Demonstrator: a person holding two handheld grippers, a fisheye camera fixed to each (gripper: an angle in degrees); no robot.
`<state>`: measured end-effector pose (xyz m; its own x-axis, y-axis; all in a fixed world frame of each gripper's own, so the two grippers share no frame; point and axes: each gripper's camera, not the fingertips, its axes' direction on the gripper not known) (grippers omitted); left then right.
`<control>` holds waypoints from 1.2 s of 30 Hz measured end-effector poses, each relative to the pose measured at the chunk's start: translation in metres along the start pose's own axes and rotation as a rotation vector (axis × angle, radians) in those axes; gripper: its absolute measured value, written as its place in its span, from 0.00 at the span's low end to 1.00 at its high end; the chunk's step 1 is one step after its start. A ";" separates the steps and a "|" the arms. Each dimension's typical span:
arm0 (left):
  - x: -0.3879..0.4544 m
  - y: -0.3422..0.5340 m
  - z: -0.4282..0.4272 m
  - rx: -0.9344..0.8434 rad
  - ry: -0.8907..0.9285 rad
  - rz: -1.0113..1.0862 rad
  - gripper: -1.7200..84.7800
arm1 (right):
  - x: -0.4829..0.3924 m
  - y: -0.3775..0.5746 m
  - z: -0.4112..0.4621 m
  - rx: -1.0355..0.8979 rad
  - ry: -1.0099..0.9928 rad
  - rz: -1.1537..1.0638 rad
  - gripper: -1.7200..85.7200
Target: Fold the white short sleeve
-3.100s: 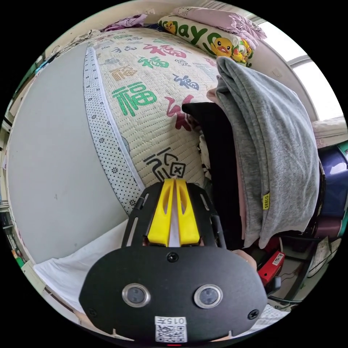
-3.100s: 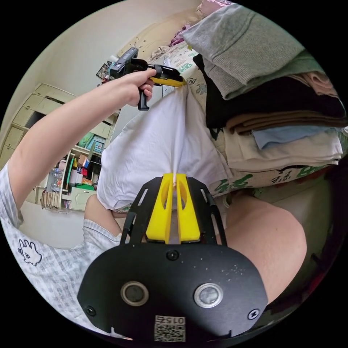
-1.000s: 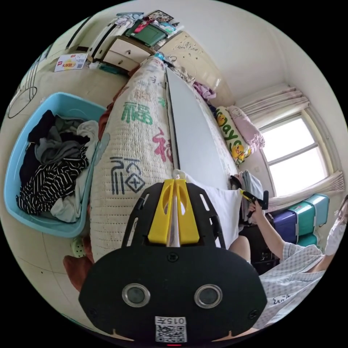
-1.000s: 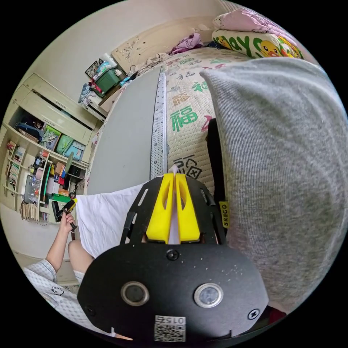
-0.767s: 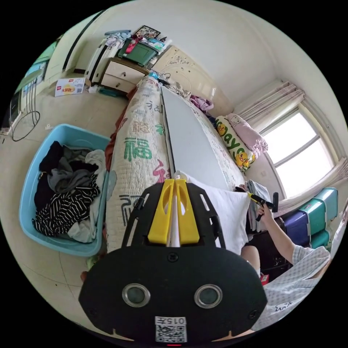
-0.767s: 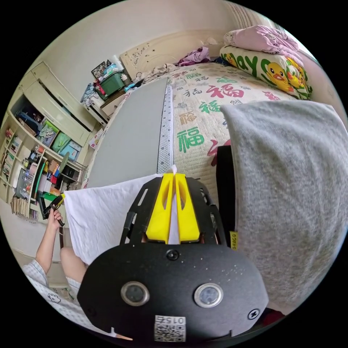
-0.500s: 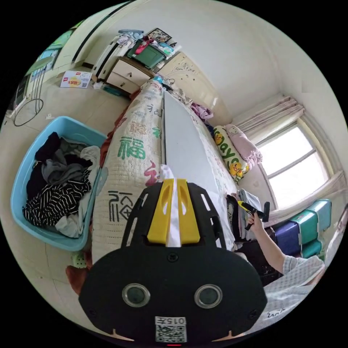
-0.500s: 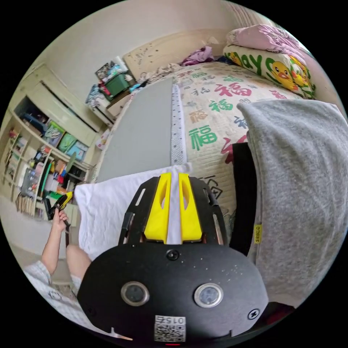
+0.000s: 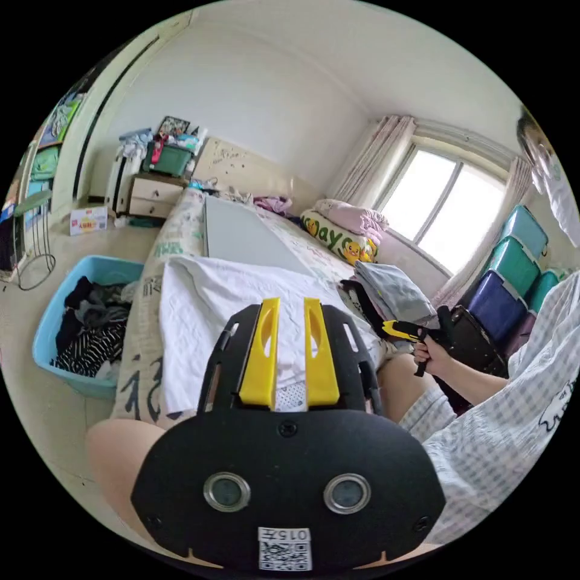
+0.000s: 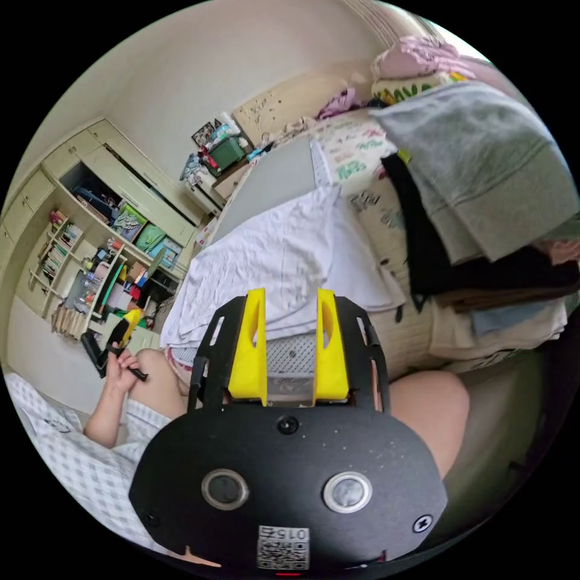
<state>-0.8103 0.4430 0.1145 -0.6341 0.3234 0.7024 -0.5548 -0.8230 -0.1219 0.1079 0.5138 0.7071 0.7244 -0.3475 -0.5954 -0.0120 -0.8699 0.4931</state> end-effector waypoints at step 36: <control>0.030 -0.040 -0.024 -0.260 -0.095 -0.326 0.04 | 0.049 -0.023 -0.017 -0.014 0.002 0.220 0.09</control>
<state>-0.8199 0.4967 0.1237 -0.3570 0.4930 0.7934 -0.8433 -0.5354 -0.0468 0.1550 0.5229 0.6774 0.7070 -0.5275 -0.4710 -0.1601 -0.7681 0.6200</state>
